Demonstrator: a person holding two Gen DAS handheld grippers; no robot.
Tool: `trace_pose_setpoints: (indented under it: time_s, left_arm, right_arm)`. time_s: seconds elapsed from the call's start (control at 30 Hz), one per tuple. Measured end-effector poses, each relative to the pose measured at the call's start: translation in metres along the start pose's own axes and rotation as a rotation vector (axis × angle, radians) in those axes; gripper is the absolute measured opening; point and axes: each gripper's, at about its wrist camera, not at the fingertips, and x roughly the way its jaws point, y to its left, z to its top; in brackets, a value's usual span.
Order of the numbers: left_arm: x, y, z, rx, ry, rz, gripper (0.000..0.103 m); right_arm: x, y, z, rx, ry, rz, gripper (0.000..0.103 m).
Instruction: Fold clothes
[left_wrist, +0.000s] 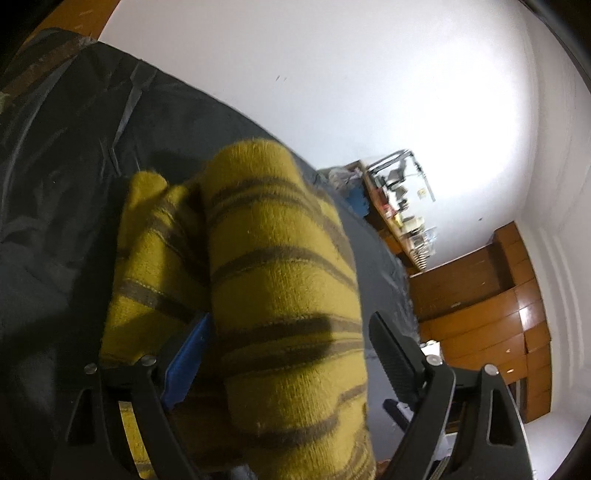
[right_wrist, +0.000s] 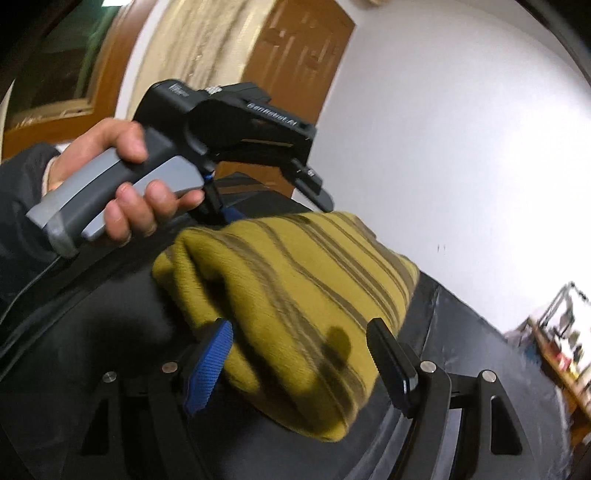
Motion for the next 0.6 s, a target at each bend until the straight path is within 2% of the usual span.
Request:
trace_pose_setpoints:
  time_s: [0.07,0.2,0.23,0.27,0.37,0.47,0.6]
  left_arm:
    - [0.009,0.0,0.0,-0.003,0.03,0.025,0.089]
    - [0.026,0.002,0.002,-0.026,0.076,0.018,0.089]
    - [0.03,0.002,0.002,-0.03,0.079,0.015,0.084]
    - [0.033,0.003,0.002,-0.032,0.082,0.012,0.067]
    - [0.03,-0.001,0.003,-0.016,0.072,0.0,0.048]
    - [0.012,-0.007,0.003,0.018,0.046,0.0,0.044]
    - [-0.023,-0.005,0.003,0.047,0.008,-0.01,0.044]
  right_arm:
    - [-0.001,-0.016,-0.009,0.023,0.004,0.001,0.077]
    - [0.007,-0.015,-0.009,0.076,0.014,0.013,0.077]
    - [0.009,-0.016,-0.01,0.089,0.017,0.017,0.077]
    - [0.011,-0.015,-0.011,0.096,0.019,0.016,0.077]
    - [0.008,-0.014,-0.012,0.109,0.015,0.006,0.077]
    - [-0.001,-0.016,-0.013,0.138,-0.002,0.009,0.077]
    - [-0.014,-0.02,-0.02,0.194,-0.038,0.042,0.077]
